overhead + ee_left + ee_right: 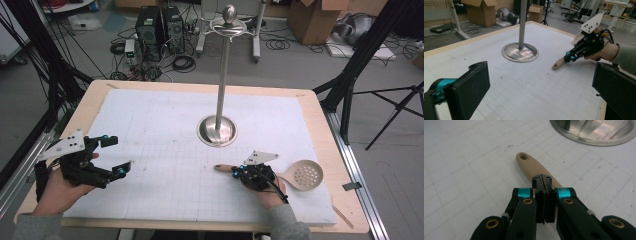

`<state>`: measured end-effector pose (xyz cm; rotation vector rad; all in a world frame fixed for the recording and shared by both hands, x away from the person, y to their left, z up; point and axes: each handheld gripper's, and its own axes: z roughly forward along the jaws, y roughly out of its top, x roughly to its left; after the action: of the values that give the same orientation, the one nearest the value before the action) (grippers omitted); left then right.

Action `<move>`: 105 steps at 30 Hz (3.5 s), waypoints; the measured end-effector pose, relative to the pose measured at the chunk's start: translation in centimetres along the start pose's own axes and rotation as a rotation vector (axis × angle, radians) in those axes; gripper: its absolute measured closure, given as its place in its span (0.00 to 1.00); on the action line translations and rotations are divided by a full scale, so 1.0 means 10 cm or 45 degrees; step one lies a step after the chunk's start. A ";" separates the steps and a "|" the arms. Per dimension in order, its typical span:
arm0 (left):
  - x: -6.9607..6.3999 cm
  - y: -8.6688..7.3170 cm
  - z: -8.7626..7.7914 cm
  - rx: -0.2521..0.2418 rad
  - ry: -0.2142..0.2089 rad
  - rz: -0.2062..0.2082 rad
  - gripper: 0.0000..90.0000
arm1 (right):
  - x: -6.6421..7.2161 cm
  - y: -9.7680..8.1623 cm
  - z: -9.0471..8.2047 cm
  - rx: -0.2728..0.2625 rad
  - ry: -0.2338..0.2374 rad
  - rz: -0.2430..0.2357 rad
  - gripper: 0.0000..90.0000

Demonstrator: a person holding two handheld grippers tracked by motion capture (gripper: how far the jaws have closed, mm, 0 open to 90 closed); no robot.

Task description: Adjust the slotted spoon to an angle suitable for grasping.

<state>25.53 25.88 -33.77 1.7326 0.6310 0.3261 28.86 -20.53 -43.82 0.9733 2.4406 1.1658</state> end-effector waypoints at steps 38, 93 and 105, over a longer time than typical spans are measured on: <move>-0.01 -0.02 0.11 0.026 -0.028 0.001 0.02 | -0.47 -0.18 -0.61 -0.037 -0.206 0.209 1.00; -0.01 -0.06 0.12 0.038 -0.024 -0.009 0.02 | -0.66 -0.16 -0.66 0.464 -0.125 0.036 1.00; -0.02 -0.04 0.12 0.032 -0.026 -0.009 0.02 | -0.49 -0.06 -0.66 0.334 0.039 -0.103 1.00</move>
<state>25.90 24.90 -34.46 1.7552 0.6286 0.2963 28.95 -27.93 -40.24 0.9201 2.6784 0.8551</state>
